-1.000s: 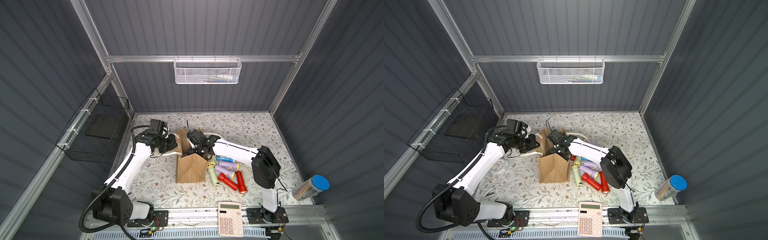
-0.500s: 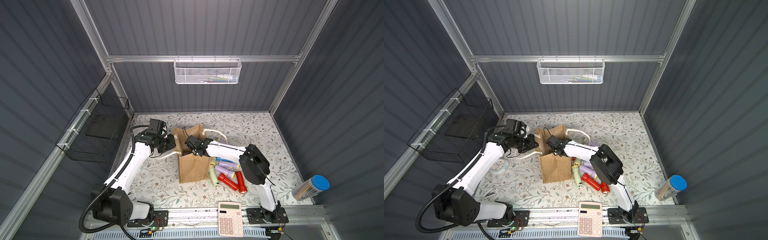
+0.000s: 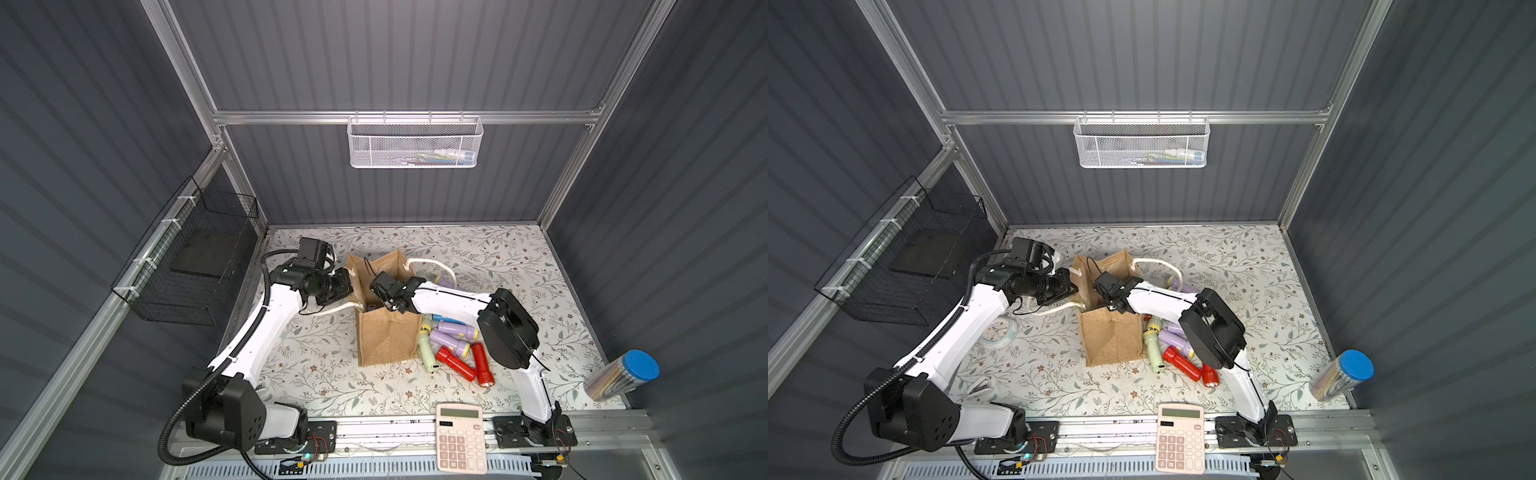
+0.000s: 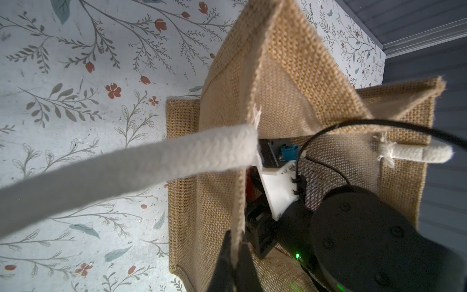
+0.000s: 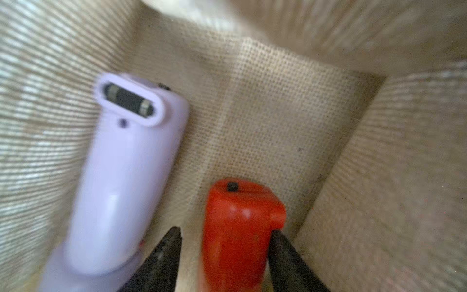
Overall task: Put the flashlights into the tote bags
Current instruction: Place the flashlight in the canvas bag.
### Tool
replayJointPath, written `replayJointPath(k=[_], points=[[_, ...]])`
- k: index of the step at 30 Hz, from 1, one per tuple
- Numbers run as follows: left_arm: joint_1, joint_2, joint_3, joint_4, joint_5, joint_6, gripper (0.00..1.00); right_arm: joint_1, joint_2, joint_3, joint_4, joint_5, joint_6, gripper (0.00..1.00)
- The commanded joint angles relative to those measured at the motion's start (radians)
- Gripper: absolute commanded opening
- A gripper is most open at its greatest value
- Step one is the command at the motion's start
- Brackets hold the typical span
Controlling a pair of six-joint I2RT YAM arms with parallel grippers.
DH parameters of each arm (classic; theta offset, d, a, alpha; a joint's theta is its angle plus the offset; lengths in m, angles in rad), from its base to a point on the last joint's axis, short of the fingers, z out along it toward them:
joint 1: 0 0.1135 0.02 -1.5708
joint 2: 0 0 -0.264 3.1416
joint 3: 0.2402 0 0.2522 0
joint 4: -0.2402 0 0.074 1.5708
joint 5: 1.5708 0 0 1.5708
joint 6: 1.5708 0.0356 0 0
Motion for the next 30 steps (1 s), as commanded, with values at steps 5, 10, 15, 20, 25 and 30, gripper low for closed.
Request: replayJointPath(k=[5, 10, 15, 20, 25, 30], points=[[0.007, 0.026, 0.049, 0.015, 0.022, 0.059, 0.00, -0.007, -0.091, 0.042, 0.004, -0.061, 0.011, 0.69], [0.006, 0.031, 0.063, 0.014, 0.056, 0.097, 0.00, -0.014, -0.135, 0.053, 0.029, -0.111, 0.019, 0.74], [0.006, 0.033, 0.088, -0.001, 0.065, 0.138, 0.00, -0.030, -0.194, 0.036, 0.080, -0.147, 0.049, 0.74], [0.006, 0.040, 0.101, 0.009, 0.101, 0.155, 0.05, -0.032, -0.250, 0.004, 0.149, -0.165, 0.047, 0.75], [0.006, 0.048, 0.111, -0.001, 0.108, 0.161, 0.03, -0.034, -0.246, 0.024, 0.123, -0.156, 0.036, 0.74], [0.006, 0.046, 0.109, -0.003, 0.108, 0.170, 0.04, -0.036, -0.256, 0.019, 0.107, -0.167, 0.030, 0.73]])
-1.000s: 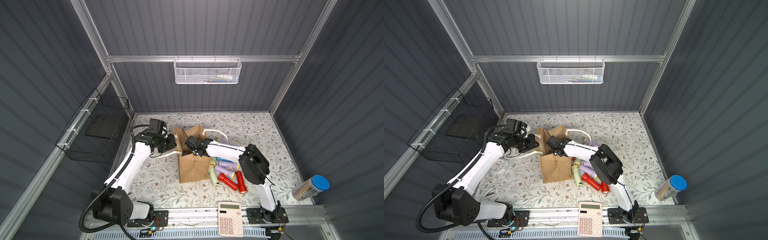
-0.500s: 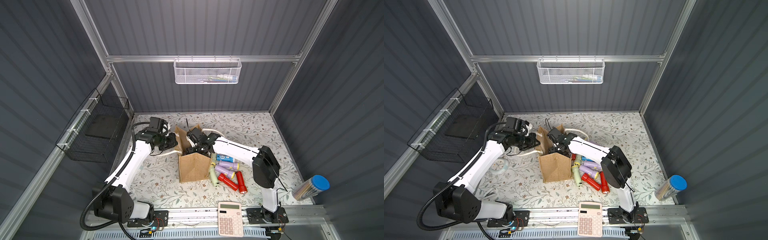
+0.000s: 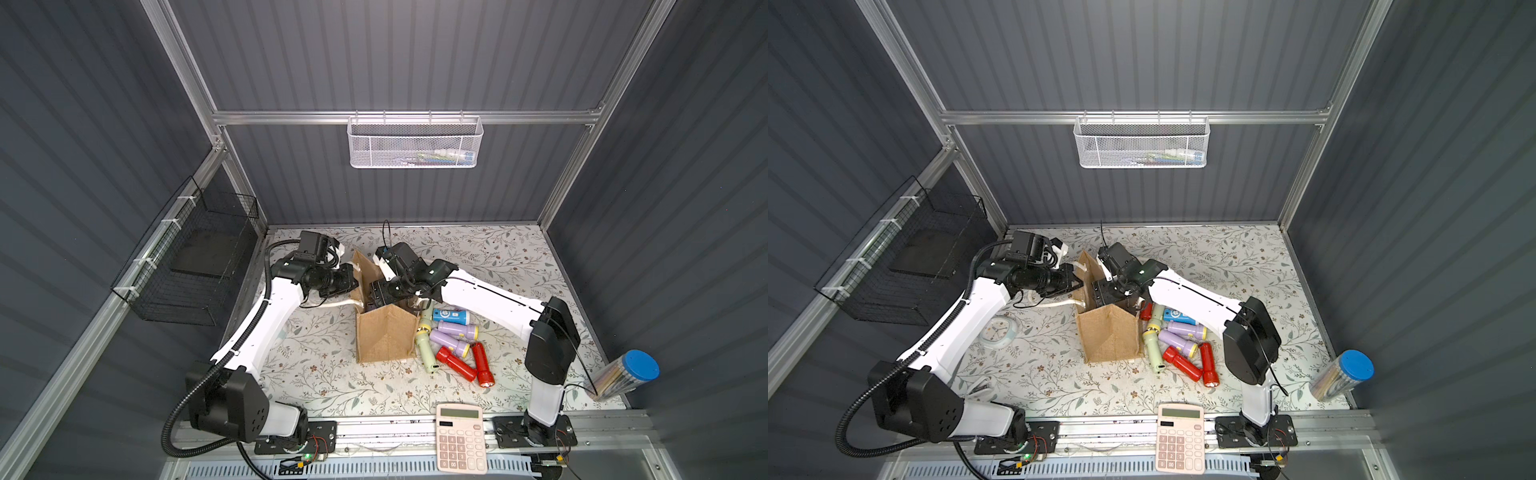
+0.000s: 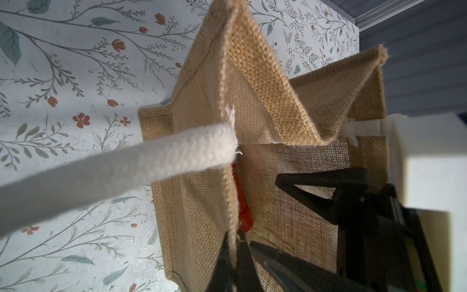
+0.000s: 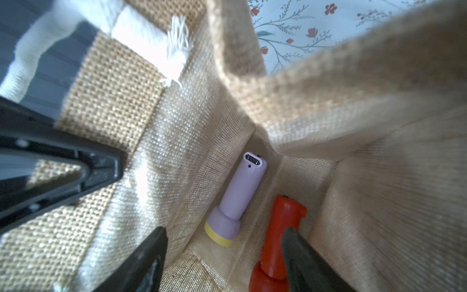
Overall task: Put the flashlights into the tote bags
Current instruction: Place the flashlight in the canvas bag, then pick up the flashlight from the center of the board.
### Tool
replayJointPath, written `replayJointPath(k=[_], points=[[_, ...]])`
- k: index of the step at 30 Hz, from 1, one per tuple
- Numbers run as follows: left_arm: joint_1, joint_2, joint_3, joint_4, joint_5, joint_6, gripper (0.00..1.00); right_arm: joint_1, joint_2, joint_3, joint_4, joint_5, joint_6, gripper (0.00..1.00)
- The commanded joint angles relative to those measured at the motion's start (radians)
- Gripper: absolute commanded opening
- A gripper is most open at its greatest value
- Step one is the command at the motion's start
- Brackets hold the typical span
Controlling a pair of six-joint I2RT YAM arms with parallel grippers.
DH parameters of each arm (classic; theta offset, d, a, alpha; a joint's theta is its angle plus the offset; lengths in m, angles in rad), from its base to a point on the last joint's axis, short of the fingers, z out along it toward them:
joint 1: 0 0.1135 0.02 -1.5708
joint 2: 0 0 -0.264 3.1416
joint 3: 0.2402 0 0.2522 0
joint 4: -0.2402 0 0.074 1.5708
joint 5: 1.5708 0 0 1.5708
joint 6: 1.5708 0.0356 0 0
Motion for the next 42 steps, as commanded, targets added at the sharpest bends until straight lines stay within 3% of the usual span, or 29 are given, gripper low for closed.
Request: replayJointPath(k=[1, 9, 22, 31, 42], points=[[0.006, 0.005, 0.042, 0.001, 0.015, 0.030, 0.03, -0.008, -0.023, -0.008, -0.009, -0.007, -0.009, 0.73], [0.006, 0.012, 0.055, -0.006, 0.011, 0.035, 0.03, -0.038, -0.156, -0.053, 0.058, 0.028, -0.037, 0.77], [0.006, 0.017, 0.071, -0.014, 0.002, 0.038, 0.02, -0.077, -0.202, -0.076, 0.073, -0.097, -0.021, 0.77], [0.006, 0.031, 0.090, -0.027, -0.005, 0.070, 0.00, -0.138, -0.366, -0.154, 0.077, -0.004, -0.028, 0.77], [0.006, 0.026, 0.061, -0.014, -0.044, 0.044, 0.00, -0.319, -0.637, -0.403, -0.007, 0.141, 0.022, 0.77]])
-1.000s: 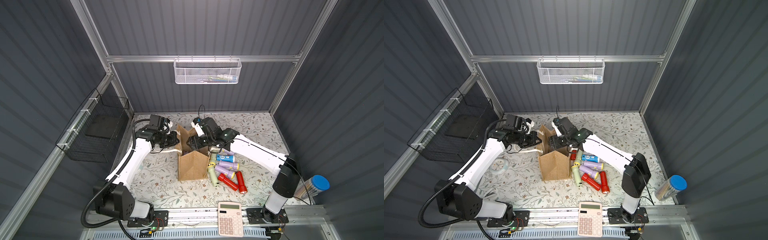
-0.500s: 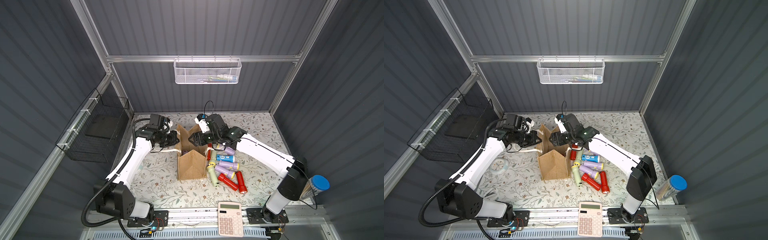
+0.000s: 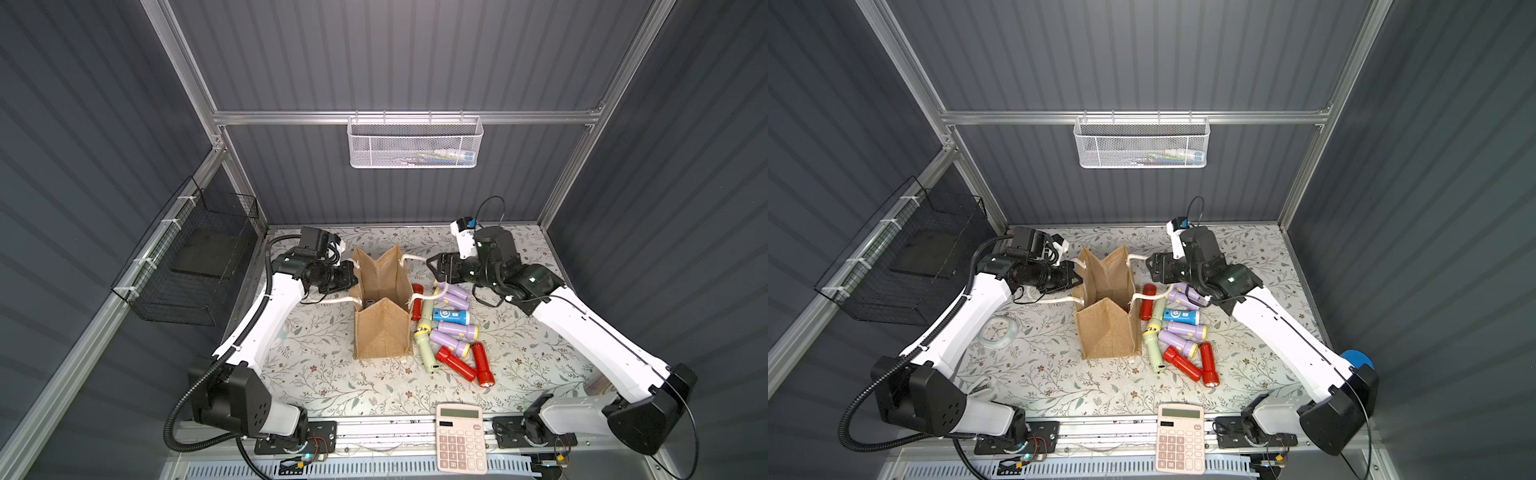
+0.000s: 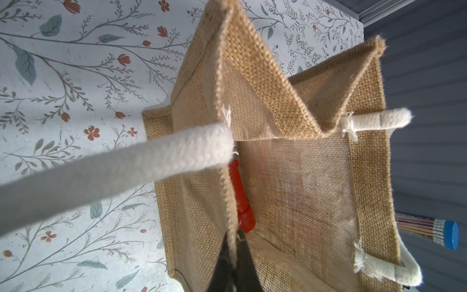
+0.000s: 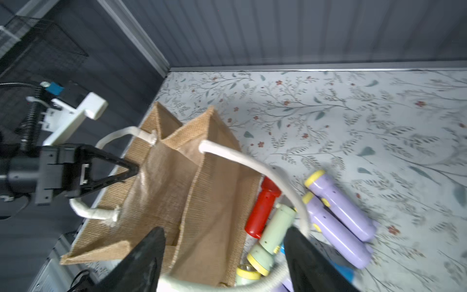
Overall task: Put the flashlights into the tote bags
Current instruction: Pick up the flashlight from the center of the board.
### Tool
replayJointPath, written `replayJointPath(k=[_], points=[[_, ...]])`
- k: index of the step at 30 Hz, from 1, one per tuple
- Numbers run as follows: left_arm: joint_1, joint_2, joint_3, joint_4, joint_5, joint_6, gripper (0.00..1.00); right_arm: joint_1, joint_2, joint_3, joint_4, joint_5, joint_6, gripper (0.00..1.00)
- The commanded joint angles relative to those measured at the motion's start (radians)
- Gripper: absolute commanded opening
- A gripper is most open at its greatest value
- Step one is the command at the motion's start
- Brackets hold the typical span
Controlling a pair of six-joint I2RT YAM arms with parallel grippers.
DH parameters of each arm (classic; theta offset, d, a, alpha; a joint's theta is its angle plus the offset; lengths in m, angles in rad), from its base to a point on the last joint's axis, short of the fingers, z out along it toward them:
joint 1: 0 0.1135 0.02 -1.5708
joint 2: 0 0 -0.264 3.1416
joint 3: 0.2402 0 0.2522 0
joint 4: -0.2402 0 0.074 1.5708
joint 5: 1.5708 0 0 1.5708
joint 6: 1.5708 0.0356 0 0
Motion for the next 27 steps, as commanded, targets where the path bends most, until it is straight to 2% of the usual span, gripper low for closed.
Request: replayJointPath(k=[1, 7, 14, 19, 27], points=[[0.007, -0.001, 0.009, 0.014, -0.018, 0.000, 0.00, -0.054, -0.064, -0.088, -0.080, 0.092, 0.027, 0.77], [0.006, 0.007, 0.012, 0.012, -0.014, -0.007, 0.00, -0.152, -0.152, -0.225, -0.214, 0.123, 0.109, 0.76], [0.006, 0.012, 0.018, 0.002, -0.004, -0.009, 0.00, -0.175, -0.199, -0.372, -0.387, 0.072, 0.230, 0.76], [0.006, 0.011, 0.023, 0.010, 0.000, -0.015, 0.00, -0.175, -0.203, -0.481, -0.403, 0.049, 0.271, 0.73], [0.007, 0.015, 0.019, 0.006, 0.008, -0.008, 0.00, -0.174, -0.176, -0.555, -0.361, 0.012, 0.265, 0.72]])
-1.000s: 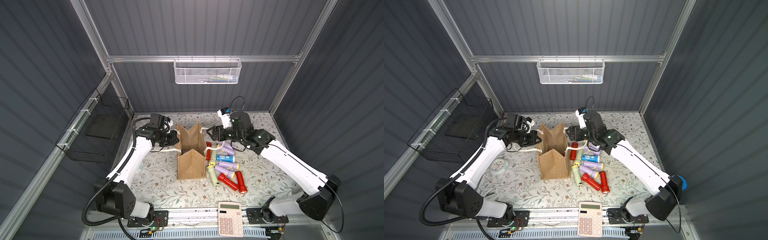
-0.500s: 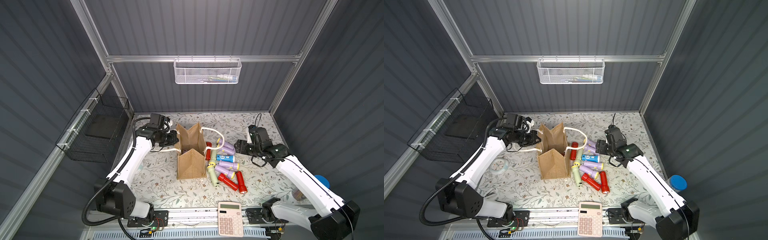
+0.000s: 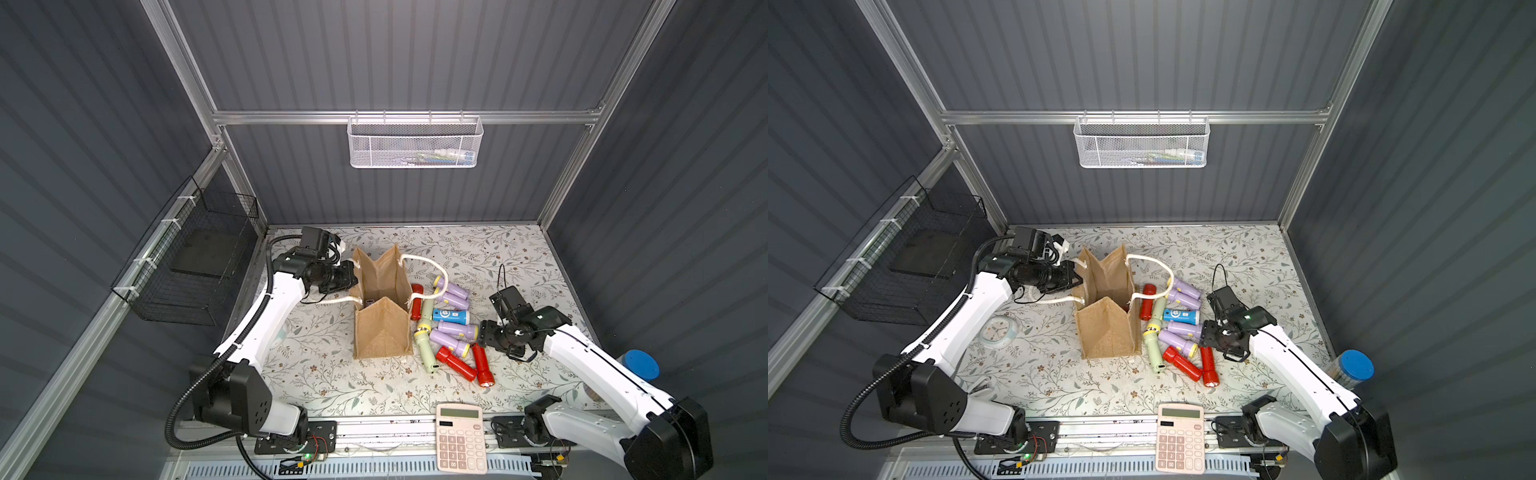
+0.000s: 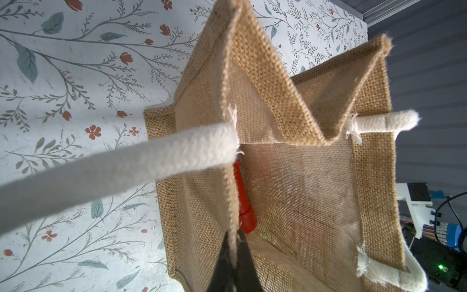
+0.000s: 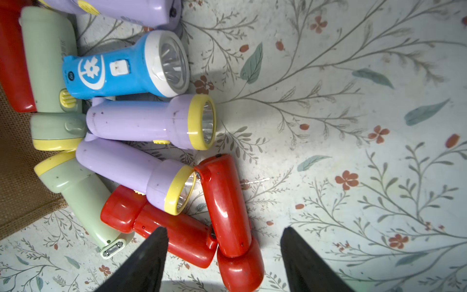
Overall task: Put the flashlights into the tote bags
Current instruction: Pick up the flashlight from the center of the board.
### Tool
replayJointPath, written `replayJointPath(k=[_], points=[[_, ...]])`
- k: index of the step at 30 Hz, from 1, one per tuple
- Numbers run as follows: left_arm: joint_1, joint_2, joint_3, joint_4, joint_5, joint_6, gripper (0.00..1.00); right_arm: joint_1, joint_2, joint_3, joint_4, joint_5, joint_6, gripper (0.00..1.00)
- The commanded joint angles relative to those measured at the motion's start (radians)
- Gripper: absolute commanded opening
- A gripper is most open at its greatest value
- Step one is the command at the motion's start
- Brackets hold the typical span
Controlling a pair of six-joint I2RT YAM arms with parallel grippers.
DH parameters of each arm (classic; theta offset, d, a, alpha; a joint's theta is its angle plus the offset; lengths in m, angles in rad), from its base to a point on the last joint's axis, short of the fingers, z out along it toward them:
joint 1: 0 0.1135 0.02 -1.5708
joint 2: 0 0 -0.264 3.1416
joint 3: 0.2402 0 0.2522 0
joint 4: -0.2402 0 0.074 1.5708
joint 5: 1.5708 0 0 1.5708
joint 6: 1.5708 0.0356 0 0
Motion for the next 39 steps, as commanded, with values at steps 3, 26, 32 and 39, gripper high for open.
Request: replayJointPath(k=[3, 26, 32, 39], points=[[0.007, 0.002, 0.011, 0.009, 0.011, -0.004, 0.00, -0.004, 0.081, -0.052, 0.053, -0.059, 0.015, 0.70], [0.012, -0.021, 0.040, -0.017, -0.023, 0.000, 0.00, 0.011, 0.324, -0.119, 0.194, -0.010, 0.024, 0.63], [0.012, -0.021, 0.043, -0.019, -0.023, -0.003, 0.00, 0.013, 0.343, -0.110, 0.179, 0.061, 0.014, 0.62], [0.012, -0.017, 0.040, -0.019, -0.021, -0.007, 0.00, 0.020, 0.355, -0.097, 0.173, 0.094, -0.004, 0.55]])
